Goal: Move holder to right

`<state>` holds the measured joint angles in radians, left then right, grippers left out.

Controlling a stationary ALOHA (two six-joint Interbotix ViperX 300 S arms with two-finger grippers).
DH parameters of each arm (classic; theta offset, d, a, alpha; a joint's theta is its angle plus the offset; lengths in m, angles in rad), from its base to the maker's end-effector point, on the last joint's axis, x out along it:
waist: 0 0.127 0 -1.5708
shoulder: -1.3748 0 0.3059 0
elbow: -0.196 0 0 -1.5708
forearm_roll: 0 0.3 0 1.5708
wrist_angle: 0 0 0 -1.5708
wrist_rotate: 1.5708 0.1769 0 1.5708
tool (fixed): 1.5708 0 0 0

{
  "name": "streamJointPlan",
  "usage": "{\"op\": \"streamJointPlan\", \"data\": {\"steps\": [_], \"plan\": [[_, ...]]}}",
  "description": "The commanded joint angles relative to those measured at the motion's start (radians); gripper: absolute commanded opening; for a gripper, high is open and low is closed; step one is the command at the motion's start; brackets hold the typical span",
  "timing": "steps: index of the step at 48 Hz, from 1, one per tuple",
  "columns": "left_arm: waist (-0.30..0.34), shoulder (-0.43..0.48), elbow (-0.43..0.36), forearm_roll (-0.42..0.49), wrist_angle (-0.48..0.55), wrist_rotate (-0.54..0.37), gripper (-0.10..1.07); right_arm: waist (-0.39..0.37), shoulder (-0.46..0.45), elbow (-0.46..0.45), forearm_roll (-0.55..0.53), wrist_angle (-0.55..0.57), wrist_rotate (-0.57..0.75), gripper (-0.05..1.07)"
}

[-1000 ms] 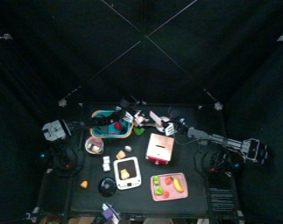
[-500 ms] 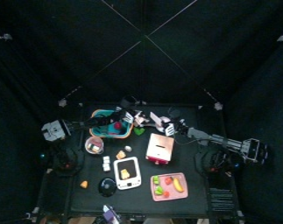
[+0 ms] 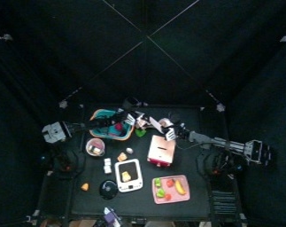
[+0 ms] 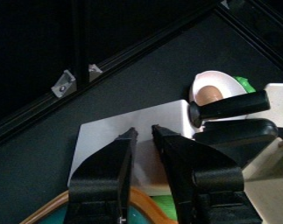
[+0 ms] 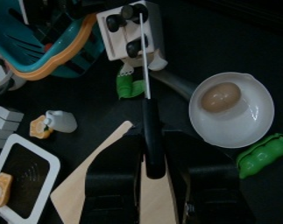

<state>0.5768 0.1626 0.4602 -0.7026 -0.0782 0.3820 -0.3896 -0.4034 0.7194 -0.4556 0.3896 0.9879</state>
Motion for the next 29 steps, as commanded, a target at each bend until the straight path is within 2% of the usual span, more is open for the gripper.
{"op": "streamJointPlan", "data": {"steps": [1, 16, 29], "plan": [[0.000, -0.003, -0.008, -0.002, 0.011, -0.005, 0.68, 0.006, -0.029, -0.034, 0.002, -0.008, 0.000, 0.54], [0.014, 0.008, -0.017, -0.008, 0.080, -0.005, 0.68, 0.015, -0.032, -0.041, 0.003, -0.015, 0.000, 0.54], [0.044, 0.002, -0.014, -0.008, 0.081, -0.005, 0.68, 0.011, -0.034, -0.034, -0.002, -0.011, -0.002, 0.54]]}}
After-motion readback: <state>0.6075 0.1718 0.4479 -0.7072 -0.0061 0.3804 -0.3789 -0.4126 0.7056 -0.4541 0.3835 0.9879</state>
